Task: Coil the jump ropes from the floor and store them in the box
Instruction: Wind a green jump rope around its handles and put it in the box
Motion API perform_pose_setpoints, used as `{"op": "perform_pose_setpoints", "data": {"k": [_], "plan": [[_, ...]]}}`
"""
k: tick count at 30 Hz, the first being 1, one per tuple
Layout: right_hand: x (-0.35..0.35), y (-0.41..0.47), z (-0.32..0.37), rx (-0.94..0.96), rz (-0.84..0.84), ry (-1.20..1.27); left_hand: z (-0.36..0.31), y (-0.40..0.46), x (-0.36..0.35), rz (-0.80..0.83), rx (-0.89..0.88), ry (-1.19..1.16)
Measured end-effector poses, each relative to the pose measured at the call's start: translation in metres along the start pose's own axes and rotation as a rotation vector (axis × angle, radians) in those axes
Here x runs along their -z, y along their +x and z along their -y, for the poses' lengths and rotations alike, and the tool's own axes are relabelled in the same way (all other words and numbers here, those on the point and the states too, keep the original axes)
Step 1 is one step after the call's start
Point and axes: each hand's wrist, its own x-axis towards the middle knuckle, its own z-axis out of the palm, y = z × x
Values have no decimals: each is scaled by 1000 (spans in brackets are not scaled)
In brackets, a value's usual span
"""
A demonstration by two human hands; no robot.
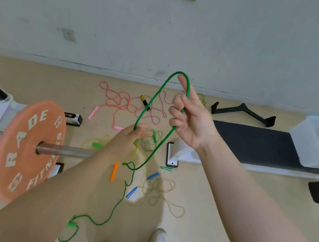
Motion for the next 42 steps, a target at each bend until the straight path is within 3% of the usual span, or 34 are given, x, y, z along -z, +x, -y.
{"op": "perform_pose_setpoints", "data": {"k": [4, 7, 11, 14, 17, 19, 22, 25, 28, 33, 36, 40, 42], "plan": [[0, -8, 30, 13, -66, 110, -18, -25, -63, 238, 51, -207], [14, -13, 57, 112, -218, 136, -22, -43, -92, 395, 20, -127], [39, -18, 89, 293, -414, 262, -21, -47, -99, 316, 95, -36], [54, -30, 96, 330, -550, -18, -29, -44, -106, 129, 143, -86], [64, -48, 80, 114, -483, -498, -55, -37, -125, -17, 131, -393], [70, -62, 66, -94, -336, -688, -74, -32, -140, -59, 119, -563], [80, -80, 41, -257, -45, -740, -100, -23, -155, -145, 78, -696], [84, -91, 27, -207, 41, -677, -115, -23, -158, -201, 49, -788], [82, -98, 29, -115, 70, -746, -117, -27, -154, -200, 10, -734], [87, -97, 31, 25, -53, -935, -117, -29, -151, -263, -42, -641], [87, -100, 37, 1, -7, -954, -115, -30, -149, -258, -56, -593], [80, -106, 47, -64, -39, -730, -106, -35, -155, -12, -114, -509], [75, -105, 53, -29, -115, -632, -92, -40, -166, 141, -101, -213]]}}
